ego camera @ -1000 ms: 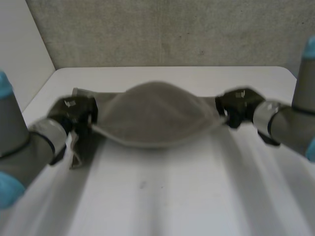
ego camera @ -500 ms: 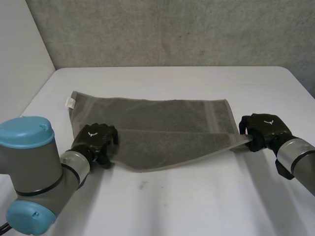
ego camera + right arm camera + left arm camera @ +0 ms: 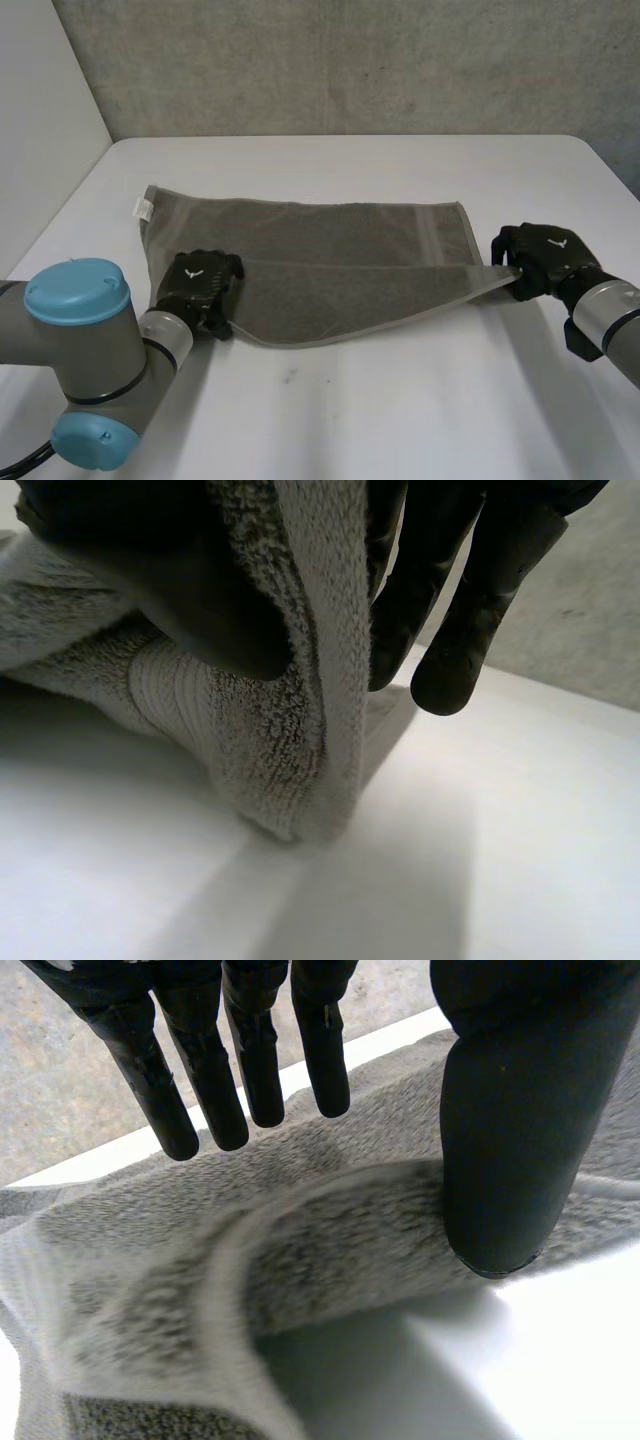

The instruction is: Fold the towel.

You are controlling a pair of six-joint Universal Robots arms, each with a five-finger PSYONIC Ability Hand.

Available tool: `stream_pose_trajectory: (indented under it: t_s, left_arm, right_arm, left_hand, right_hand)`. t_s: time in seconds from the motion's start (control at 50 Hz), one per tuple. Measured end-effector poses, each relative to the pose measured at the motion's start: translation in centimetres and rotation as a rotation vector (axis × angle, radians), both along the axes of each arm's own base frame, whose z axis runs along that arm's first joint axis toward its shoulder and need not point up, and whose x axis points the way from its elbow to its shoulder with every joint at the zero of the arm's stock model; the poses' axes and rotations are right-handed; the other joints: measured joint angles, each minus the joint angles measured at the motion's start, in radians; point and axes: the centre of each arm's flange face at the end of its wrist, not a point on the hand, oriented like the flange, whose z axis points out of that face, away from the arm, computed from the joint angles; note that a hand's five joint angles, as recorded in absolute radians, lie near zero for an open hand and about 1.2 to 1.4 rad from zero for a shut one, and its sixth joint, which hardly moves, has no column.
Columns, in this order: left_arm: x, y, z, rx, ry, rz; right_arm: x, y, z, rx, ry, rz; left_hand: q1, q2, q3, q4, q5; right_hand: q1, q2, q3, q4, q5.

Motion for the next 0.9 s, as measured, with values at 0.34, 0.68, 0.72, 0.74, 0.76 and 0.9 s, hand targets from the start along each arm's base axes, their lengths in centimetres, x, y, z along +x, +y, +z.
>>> stream_pose_trajectory:
  t_s: [0.34,0.68,0.72,0.74,0.76,0.9]
  left_arm:
    - [2.7,-1.8,-0.3,-0.013,-0.075,0.137]
    - [5.6,-2.9,0.9,-0.047,-0.196,0.192]
    - [5.8,-2.8,1.1,-0.047,-0.194,0.198]
    - [5.9,-2.8,1.2,-0.047,-0.194,0.199]
    - [6.0,-2.7,1.3,-0.046,-0.193,0.200]
    - [6.2,-2.3,2.1,-0.041,-0.191,0.201]
  right_arm:
    - [-2.8,-2.0,1.2,-0.057,-0.027,-0.107]
    - [-3.1,-2.2,1.3,-0.060,-0.023,-0.130]
    - [-3.1,-2.1,1.3,-0.060,-0.022,-0.129]
    - [-3.1,-2.1,1.3,-0.060,-0.022,-0.129]
    - [-3.1,-2.1,1.3,-0.060,-0.022,-0.128]
    - [-3.0,-2.1,1.4,-0.062,-0.020,-0.127]
  left_hand:
    - [0.038,0.042,0.041,0.041,0.044]
    - [0.358,0.363,0.362,0.360,0.355]
    - [0.398,0.403,0.402,0.401,0.397]
    - [0.404,0.410,0.407,0.408,0.404]
    - [0.420,0.425,0.423,0.423,0.419]
    - [0.626,0.648,0.645,0.647,0.638]
  right_hand:
    - [0.000,0.000,0.000,0.000,0.000]
    - [0.000,0.001,0.000,0.000,0.000]
    - [0.000,0.001,0.000,0.000,0.000]
    - [0.000,0.001,0.000,0.000,0.000]
    - [0.000,0.001,0.000,0.000,0.000]
    - [0.000,0.001,0.000,0.000,0.000]
